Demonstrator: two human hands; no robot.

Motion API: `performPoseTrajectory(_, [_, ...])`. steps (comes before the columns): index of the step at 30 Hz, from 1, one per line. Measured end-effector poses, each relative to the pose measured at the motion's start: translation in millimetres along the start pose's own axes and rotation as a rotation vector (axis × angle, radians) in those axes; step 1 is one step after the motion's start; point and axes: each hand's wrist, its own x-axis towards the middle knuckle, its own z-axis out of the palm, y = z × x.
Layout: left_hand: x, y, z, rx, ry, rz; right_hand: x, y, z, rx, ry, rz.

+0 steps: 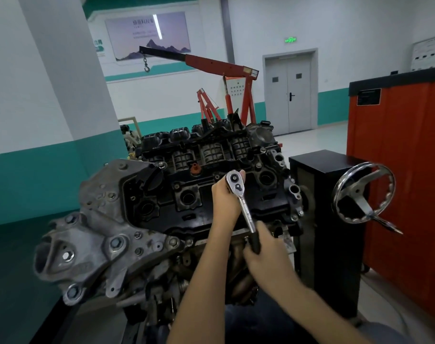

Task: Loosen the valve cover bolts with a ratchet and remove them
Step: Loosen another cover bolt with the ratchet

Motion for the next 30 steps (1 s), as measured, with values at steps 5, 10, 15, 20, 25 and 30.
performPoseTrajectory(5, [3,-2,-5,0.013,-0.037,-0.028,4,-7,-7,0.026,-0.078,-0.008])
performPoseTrajectory(10, [14,-1,-11,0.158,-0.125,0.089,58,3,-112,-0.512,-0.206,-0.239])
performPoseTrajectory(15, [9,-4,-11,0.028,-0.071,0.043,80,-9,-117,-0.885,-0.103,-0.391])
performPoseTrajectory(20, [1,1,-3,-0.033,-0.015,-0.025,12,6,-40,-0.213,-0.024,-0.104])
performPoseTrajectory(25, [4,8,-5,0.025,-0.020,-0.058,-7,-17,30,0.155,0.076,0.013])
performPoseTrajectory(30, [7,2,-12,0.105,-0.123,0.040,13,0,-39,-0.107,-0.148,-0.083])
